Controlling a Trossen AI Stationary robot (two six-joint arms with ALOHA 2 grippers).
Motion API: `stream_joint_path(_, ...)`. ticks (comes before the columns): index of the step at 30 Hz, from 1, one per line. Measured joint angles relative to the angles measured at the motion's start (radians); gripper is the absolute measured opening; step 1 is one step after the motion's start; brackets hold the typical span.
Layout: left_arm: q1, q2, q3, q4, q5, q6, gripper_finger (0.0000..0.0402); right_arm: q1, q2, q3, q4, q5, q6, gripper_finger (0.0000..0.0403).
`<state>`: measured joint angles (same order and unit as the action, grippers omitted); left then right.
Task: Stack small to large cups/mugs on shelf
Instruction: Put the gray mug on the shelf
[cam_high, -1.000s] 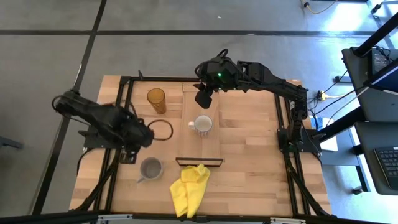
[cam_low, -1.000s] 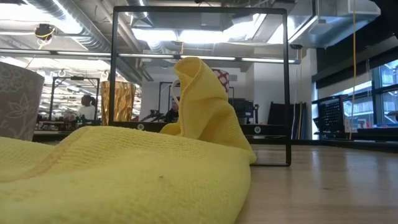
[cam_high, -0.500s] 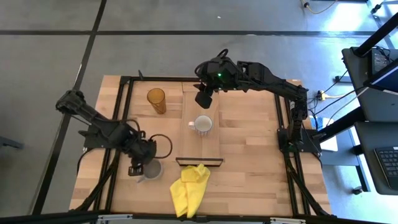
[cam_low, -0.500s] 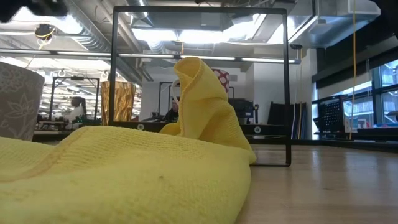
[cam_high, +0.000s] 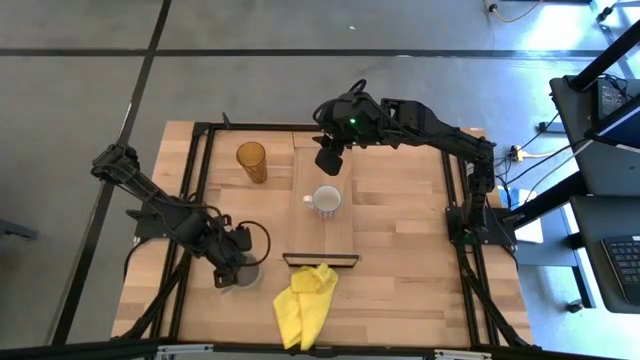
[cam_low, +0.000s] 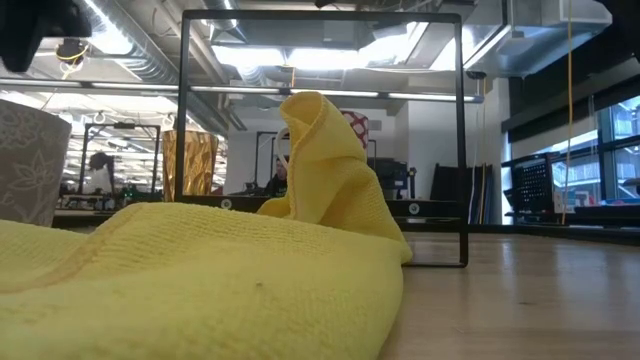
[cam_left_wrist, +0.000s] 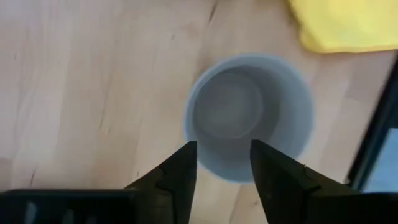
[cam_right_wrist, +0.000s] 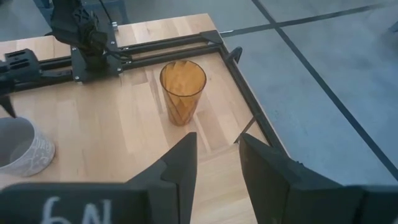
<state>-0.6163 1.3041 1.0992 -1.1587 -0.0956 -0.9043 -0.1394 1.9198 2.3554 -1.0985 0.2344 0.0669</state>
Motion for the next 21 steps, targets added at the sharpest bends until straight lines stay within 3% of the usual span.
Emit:
stream_joint_path(14, 0.0, 0.0, -0.163, 0.151, 0.027, -0.112, 0.0148, 0.0, 0.0, 0.0, -0.008, 0.0, -0.023, 0.0123)
stream_joint_path(21, 0.0, -0.003, -0.185, 0.161, -0.002, -0.134, 0.0148, 0.0, 0.0, 0.0, -0.008, 0.0, -0.023, 0.0123)
